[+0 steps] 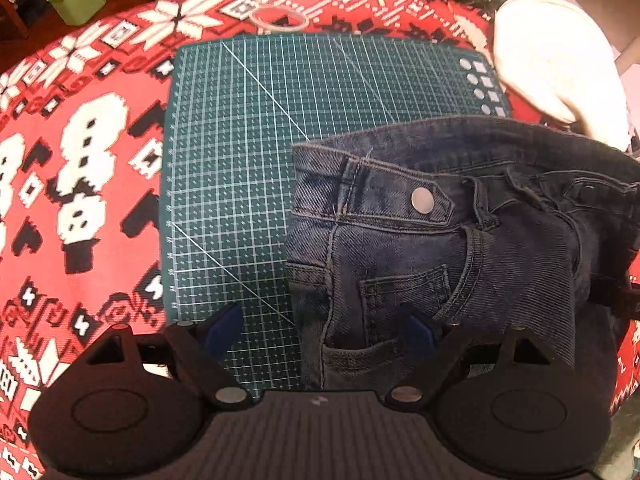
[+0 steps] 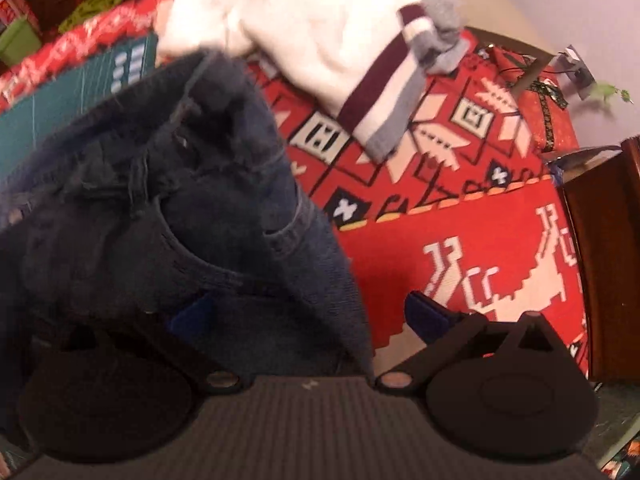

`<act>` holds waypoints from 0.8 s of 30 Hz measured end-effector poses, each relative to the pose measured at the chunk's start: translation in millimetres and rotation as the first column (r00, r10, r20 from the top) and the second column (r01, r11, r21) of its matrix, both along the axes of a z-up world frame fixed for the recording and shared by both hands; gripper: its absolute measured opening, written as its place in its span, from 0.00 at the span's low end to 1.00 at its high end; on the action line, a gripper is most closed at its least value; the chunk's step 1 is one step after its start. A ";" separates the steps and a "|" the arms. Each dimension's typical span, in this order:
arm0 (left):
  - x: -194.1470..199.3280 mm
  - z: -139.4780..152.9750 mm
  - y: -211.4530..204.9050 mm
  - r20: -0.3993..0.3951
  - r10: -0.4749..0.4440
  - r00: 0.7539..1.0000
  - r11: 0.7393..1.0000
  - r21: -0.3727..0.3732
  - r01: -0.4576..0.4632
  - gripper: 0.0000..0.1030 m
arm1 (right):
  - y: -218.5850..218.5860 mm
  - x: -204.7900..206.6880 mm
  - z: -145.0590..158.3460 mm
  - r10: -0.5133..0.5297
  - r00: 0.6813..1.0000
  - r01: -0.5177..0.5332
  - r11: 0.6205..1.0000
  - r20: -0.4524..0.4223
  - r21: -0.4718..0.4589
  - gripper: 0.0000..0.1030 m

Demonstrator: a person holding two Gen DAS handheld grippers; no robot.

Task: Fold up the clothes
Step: 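Lower the held shorts onto the green cutting mat with both grippers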

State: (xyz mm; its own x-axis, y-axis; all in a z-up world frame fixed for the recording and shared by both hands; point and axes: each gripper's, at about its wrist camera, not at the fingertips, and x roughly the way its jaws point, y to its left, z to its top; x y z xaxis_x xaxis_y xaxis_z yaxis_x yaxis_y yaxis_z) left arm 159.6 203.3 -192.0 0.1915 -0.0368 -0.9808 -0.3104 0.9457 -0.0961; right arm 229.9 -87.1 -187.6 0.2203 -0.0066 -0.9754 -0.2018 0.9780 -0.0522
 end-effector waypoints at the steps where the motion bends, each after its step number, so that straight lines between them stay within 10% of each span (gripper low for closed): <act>1: 1.0 -1.9 0.0 -0.002 0.002 1.000 1.000 0.004 -0.002 0.84 | 0.2 0.3 -0.4 -0.001 1.000 0.001 1.000 0.003 0.010 0.99; 24: 10.9 -7.4 -0.7 -0.015 0.090 0.996 0.993 0.075 -0.089 0.85 | 0.9 7.9 8.6 0.069 0.996 -0.065 0.995 -0.048 0.069 0.99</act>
